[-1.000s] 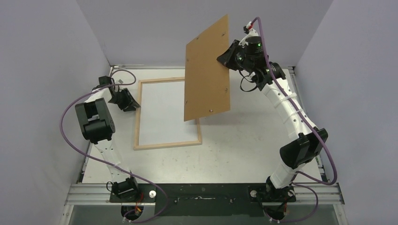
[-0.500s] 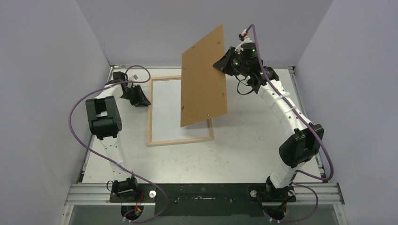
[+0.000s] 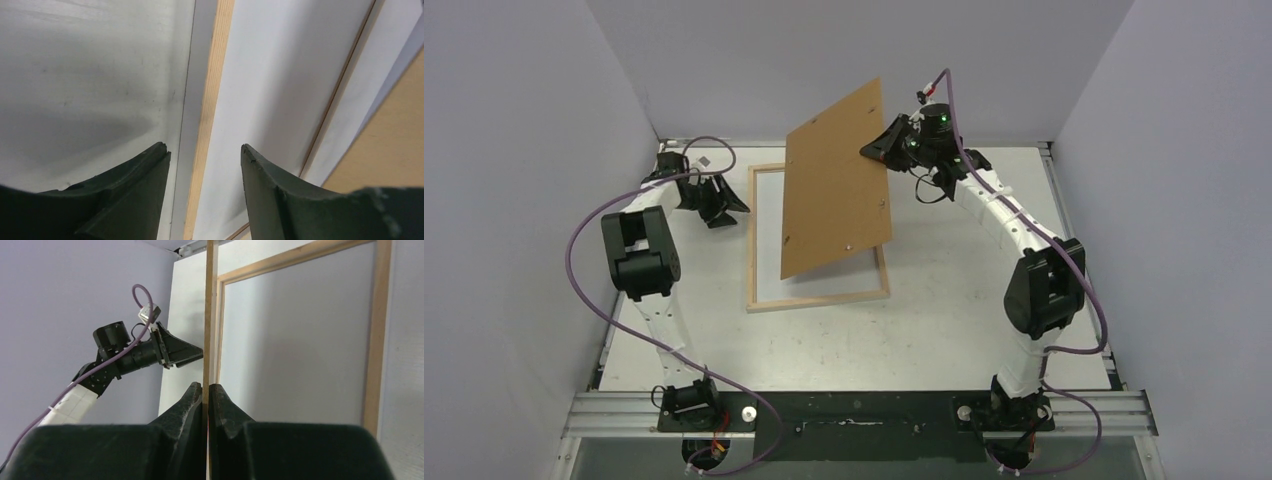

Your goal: Put the photo into the frame

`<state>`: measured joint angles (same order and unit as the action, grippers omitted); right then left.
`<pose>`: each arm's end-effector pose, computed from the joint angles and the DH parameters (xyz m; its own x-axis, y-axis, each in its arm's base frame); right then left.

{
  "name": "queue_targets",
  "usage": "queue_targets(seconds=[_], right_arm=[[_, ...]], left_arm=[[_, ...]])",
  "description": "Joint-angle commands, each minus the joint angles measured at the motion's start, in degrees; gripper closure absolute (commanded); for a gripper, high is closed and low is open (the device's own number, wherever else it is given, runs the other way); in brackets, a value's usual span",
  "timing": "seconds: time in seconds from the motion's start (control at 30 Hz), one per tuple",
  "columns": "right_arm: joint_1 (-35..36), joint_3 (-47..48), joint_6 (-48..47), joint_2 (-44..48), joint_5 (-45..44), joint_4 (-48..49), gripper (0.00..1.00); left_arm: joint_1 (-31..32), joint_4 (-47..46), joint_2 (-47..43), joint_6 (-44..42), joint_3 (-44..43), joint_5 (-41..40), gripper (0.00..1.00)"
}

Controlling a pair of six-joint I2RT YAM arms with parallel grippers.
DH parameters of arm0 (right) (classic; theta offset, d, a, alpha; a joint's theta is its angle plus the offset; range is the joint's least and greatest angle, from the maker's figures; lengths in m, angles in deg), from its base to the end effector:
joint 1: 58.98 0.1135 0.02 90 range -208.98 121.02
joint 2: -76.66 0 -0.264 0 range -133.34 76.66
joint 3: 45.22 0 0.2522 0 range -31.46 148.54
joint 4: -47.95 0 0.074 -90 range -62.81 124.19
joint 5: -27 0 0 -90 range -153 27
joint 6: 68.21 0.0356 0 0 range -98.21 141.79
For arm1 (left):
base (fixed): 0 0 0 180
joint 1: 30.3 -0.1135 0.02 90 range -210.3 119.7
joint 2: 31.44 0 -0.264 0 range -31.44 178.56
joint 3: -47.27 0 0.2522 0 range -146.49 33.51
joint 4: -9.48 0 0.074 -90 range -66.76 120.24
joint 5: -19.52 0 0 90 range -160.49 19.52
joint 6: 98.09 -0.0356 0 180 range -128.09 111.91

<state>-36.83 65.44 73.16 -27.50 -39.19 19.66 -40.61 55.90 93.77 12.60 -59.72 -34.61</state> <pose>0.3967 0.1770 0.3585 -0.7553 0.4642 -0.4626 -0.1635 0.5501 0.8189 0.4522 0.0611 0.1574 -0.8677 -0.4488 -0.2136 -0.2188 0.7307 -0.6467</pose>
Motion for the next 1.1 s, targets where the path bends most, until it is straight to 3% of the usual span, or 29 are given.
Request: queue_targets(seconds=[0.0, 0.13, 0.43, 0.8, 1.07], right_arm=[[-0.5, 0.4, 4.7, -0.2, 5.2, 10.7, 1.0], [-0.5, -1.2, 6.3, -1.2, 7.4, 14.0, 1.0], [-0.4, -6.4, 4.7, -3.2, 8.6, 20.1, 1.0], [-0.2, -13.5, 7.6, -3.8, 9.5, 30.2, 1.0], [-0.4, -14.4, 13.5, -6.5, 10.2, 36.3, 1.0]], left_arm=[[-2.4, -4.5, -6.9, 5.0, 0.8, 2.7, 0.47], [-2.7, -2.8, -9.0, 6.9, 2.1, -0.2, 0.47], [-2.1, -9.9, -11.6, 13.7, 9.3, -1.0, 0.48], [-1.8, -13.1, -10.7, 14.9, 13.2, 0.5, 0.59], [-1.0, -21.6, -10.6, 19.2, 18.3, -2.1, 0.67]])
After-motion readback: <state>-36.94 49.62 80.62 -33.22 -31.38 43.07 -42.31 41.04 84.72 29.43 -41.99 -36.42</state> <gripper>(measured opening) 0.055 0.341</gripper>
